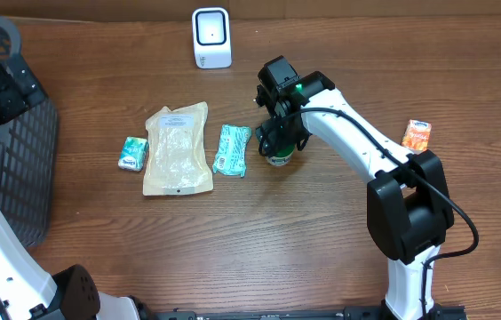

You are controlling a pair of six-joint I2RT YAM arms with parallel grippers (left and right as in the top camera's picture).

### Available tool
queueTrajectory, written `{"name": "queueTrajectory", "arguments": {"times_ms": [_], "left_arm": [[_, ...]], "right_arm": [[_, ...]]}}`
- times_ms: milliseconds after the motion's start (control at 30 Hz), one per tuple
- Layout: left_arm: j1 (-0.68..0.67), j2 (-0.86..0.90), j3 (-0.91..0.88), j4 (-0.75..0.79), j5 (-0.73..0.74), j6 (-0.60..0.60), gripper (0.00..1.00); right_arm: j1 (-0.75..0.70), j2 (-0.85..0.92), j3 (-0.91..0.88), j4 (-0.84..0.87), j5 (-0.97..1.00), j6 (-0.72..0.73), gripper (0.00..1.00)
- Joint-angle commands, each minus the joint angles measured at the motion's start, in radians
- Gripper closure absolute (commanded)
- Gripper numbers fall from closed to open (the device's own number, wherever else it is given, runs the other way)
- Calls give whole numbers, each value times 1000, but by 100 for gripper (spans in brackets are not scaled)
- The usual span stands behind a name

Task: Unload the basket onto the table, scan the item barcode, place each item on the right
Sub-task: 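Grasp the green-lidded jar by its lid with the right gripper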

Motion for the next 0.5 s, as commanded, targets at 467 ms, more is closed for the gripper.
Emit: {"name": "queueTrajectory", "arguments": {"times_ms": [467], "left_arm": [[1,3,4,2,8,22,0]], "right_arm": [[-3,8,-5,-9,-10,3,47]]}}
